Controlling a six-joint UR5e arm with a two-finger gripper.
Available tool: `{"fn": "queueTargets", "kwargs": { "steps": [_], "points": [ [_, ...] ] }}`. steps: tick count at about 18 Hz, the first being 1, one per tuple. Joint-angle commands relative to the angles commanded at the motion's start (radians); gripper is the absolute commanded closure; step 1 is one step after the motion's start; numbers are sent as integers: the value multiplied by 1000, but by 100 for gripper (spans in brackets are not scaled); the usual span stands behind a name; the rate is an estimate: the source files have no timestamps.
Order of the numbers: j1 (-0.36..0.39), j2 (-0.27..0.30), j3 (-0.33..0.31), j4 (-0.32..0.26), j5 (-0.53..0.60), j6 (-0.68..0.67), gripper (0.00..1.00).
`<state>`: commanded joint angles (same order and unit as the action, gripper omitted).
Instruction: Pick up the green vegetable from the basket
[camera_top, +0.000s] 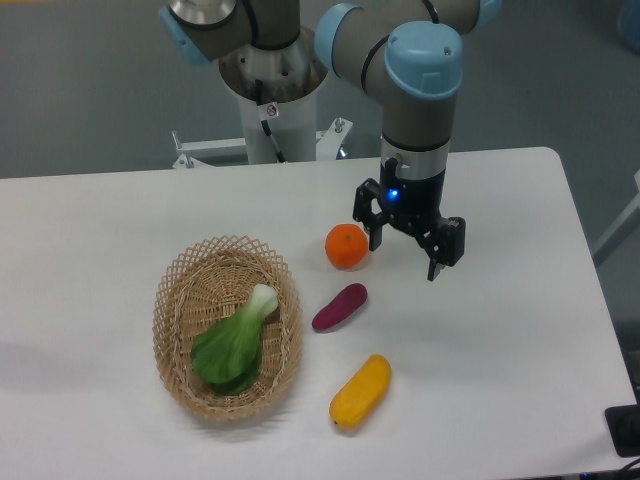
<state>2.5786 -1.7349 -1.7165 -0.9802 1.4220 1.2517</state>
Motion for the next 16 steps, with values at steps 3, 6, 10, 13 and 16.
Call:
{"fn": "queueTargets", "kwargs": {
  "steps": [3, 6, 10, 13, 16],
  "points": [
    [0, 0, -11, 9, -2, 0, 0],
    [2, 2, -17, 8, -2, -14, 0],
    [-3, 8, -21, 14, 0, -115, 0],
    [-8, 8, -24, 34, -2, -140, 0],
    [-14, 5, -31, 35, -2, -175, 0]
  ]
}}
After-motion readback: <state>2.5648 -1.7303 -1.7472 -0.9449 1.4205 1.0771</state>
